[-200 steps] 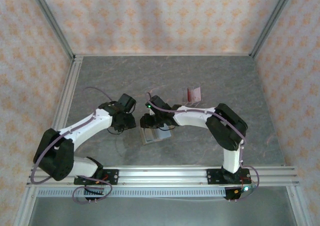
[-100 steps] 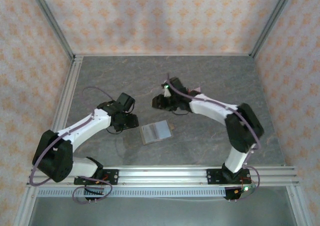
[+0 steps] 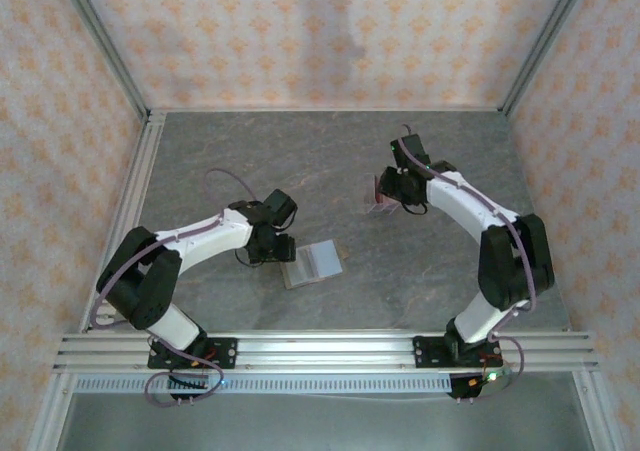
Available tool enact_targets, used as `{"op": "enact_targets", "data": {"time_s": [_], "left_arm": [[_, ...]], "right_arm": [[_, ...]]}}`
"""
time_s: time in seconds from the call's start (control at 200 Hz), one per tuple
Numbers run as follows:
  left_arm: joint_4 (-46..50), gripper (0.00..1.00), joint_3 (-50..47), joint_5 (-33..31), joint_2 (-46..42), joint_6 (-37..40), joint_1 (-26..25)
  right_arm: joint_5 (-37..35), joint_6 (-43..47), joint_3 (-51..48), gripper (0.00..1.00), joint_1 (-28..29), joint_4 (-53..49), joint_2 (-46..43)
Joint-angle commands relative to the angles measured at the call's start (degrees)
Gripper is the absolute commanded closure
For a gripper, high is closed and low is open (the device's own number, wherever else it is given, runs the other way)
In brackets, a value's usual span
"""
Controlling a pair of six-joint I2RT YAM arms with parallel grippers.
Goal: Put the credit cards into the card holder
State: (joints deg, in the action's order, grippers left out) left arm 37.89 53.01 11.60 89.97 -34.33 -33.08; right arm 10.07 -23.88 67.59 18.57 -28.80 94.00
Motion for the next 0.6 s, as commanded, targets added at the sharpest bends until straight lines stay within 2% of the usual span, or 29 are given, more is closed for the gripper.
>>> {"op": "enact_targets", "data": {"time_s": [0.0,0.26,0.595], "left_arm": [[-0.3,0.39,1.3,-0.6,0.1,1.4,-0.3],[-0.5,0.40,1.3,-0.4,0.8,1.5,-0.2],[-0.7,0.40,1.0,-0.1,1.0,1.4,-0.2]], "right_arm": [[-1.0,1.0,-0.8,0.58,-1.8,-1.3,0.3],[-2.3,2.2,1.3,0.56,-3.4,-1.6,3.1],[0.1,3.5,3.5,0.57,-5.3,0.1,6.7]]}}
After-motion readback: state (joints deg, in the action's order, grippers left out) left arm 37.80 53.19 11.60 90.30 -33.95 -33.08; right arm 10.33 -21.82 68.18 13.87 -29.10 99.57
